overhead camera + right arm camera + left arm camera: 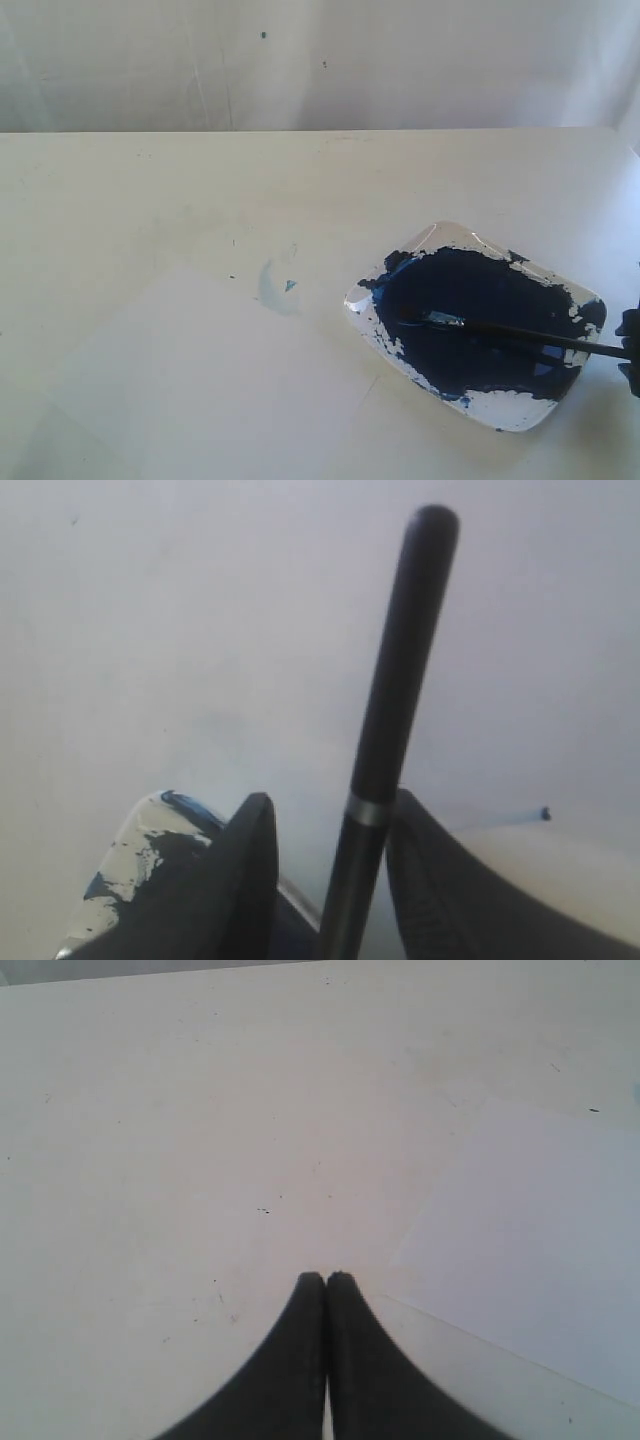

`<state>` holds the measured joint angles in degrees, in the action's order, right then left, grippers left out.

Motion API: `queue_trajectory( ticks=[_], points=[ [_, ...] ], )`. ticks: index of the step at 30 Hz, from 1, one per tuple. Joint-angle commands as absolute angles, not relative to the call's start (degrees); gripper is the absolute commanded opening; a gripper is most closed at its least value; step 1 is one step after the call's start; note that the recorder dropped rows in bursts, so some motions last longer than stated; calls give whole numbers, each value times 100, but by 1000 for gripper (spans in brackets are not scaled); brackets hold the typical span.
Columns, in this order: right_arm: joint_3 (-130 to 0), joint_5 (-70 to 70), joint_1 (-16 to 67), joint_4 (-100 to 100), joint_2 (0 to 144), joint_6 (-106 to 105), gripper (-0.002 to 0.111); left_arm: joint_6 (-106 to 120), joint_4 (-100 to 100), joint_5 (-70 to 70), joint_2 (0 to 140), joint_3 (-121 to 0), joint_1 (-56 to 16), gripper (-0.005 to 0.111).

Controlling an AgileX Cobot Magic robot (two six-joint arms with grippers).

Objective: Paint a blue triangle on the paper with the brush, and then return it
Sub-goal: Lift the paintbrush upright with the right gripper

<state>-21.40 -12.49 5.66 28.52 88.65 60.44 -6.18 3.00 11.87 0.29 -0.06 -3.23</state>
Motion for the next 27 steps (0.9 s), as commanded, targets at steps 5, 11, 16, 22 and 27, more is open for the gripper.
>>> queue_trajectory(
  ticks=[5, 11, 16, 22, 27],
  points=[
    [-2155, -1334, 507, 2827, 8868, 6076, 35, -601, 311, 1195, 0, 0, -352, 0],
    [-2155, -1334, 507, 2827, 8868, 6076, 35, -601, 311, 1195, 0, 0, -352, 0],
    [-2155, -1334, 507, 2827, 8868, 6076, 35, -601, 311, 1195, 0, 0, -352, 0],
    [-2155, -1292, 507, 2827, 8868, 6074, 35, -601, 311, 1195, 0, 0, -352, 0],
    [-2155, -1267, 507, 2827, 8868, 6074, 32, -601, 311, 1195, 0, 0, -352, 0]
  ],
)
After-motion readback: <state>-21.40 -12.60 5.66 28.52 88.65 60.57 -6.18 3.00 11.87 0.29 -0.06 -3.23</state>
